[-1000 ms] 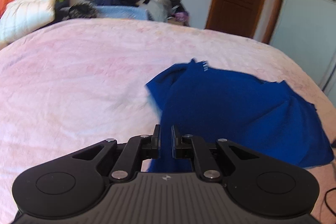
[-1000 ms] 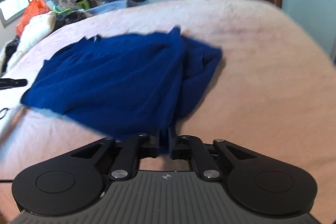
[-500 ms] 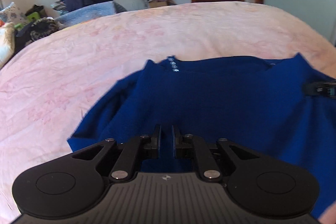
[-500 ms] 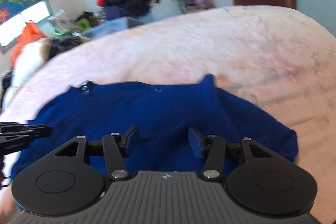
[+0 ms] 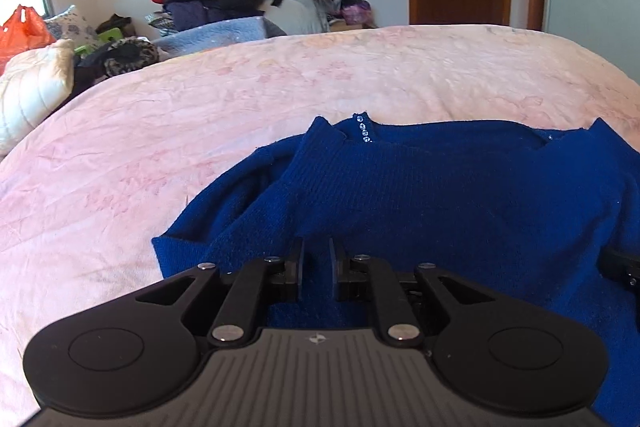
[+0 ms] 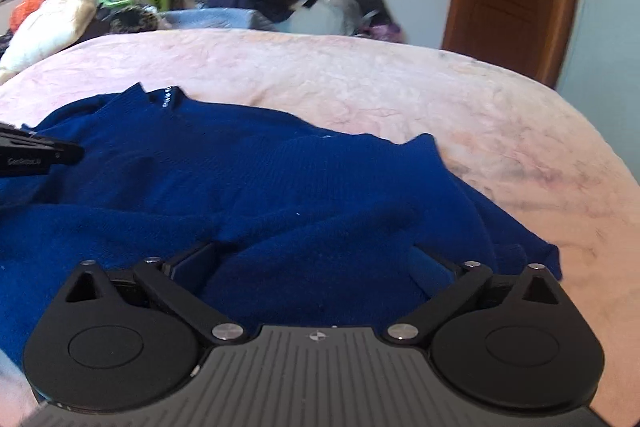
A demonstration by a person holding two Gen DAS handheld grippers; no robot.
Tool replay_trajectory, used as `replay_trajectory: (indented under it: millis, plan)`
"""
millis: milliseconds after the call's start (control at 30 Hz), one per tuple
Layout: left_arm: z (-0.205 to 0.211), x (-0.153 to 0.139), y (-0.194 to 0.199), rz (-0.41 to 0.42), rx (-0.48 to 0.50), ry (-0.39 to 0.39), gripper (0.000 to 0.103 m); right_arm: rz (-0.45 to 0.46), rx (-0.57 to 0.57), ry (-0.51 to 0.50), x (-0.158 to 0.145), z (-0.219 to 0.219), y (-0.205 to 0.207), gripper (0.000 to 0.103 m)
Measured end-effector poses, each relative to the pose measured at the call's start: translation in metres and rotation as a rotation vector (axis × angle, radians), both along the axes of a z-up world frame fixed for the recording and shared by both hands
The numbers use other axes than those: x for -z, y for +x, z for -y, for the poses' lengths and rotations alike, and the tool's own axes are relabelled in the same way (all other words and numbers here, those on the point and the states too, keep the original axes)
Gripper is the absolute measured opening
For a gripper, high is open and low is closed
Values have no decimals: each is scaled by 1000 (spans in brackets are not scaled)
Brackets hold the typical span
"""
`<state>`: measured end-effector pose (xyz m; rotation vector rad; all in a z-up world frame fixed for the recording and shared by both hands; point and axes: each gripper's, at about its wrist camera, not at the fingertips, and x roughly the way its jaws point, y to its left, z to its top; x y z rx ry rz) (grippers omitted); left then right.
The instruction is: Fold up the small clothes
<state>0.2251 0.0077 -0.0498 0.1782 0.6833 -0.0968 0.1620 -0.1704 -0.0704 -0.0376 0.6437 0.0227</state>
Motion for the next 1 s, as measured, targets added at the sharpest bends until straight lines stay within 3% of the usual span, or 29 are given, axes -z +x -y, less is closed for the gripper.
replay_trajectory:
  millis: [100,333,1000]
  plan:
    - [7,4,-4,33,-23,29,12,45,17,23,6,3,-6,103]
    - [24,20,-19,157,-43,137,13,45,23,5,9,3,1,103]
    - [29,21,-20,164,-38,177,13,42,26,6,9,3,2,103]
